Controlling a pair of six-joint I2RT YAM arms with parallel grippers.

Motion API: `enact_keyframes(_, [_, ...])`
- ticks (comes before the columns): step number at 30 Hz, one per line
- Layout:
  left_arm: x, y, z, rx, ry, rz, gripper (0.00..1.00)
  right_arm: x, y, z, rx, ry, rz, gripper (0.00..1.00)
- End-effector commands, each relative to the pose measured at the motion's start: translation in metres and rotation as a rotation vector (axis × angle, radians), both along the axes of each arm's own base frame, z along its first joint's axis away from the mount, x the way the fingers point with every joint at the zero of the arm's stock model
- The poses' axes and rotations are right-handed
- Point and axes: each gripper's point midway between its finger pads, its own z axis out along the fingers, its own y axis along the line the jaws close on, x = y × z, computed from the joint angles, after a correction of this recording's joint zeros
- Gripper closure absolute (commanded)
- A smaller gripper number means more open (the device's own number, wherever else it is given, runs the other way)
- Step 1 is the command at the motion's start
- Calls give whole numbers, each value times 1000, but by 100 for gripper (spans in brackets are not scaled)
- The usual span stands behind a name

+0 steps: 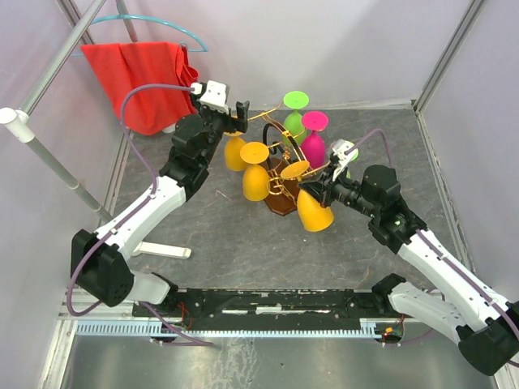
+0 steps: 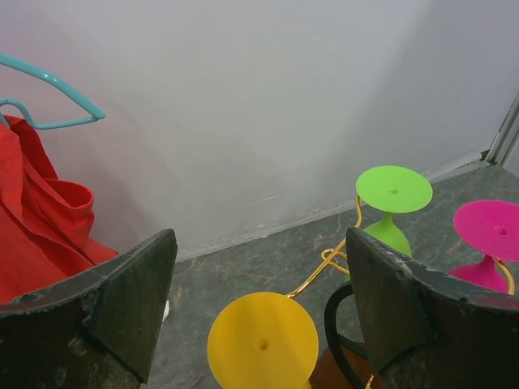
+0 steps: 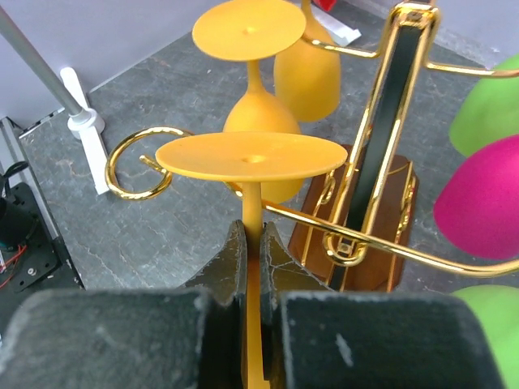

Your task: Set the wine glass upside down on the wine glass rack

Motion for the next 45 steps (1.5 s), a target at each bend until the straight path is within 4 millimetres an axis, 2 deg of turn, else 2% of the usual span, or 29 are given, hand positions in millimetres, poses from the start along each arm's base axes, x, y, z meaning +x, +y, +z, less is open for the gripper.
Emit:
enact_keyframes(1, [-11, 9, 27, -55, -53, 9, 9, -1, 4, 11, 34, -102, -17, 99])
enact_keyframes(5, [-14, 11, 27, -77, -55, 6, 9, -3, 6, 4, 47, -141, -54, 99])
enact_keyframes(15, [-25, 21, 34, -105, -71, 28, 10, 7, 16, -4, 79, -239, -158, 99])
enact_keyframes(22, [-26, 23, 32, -113, -65, 33, 11, 15, 22, -12, 57, -320, -231, 99])
enact_keyframes(37, [-28, 24, 32, -108, -61, 34, 12, 14, 33, -14, 114, -381, -234, 99])
enact_keyframes(45, [-30, 27, 34, -110, -65, 42, 12, 3, 47, -13, 141, -380, -148, 99])
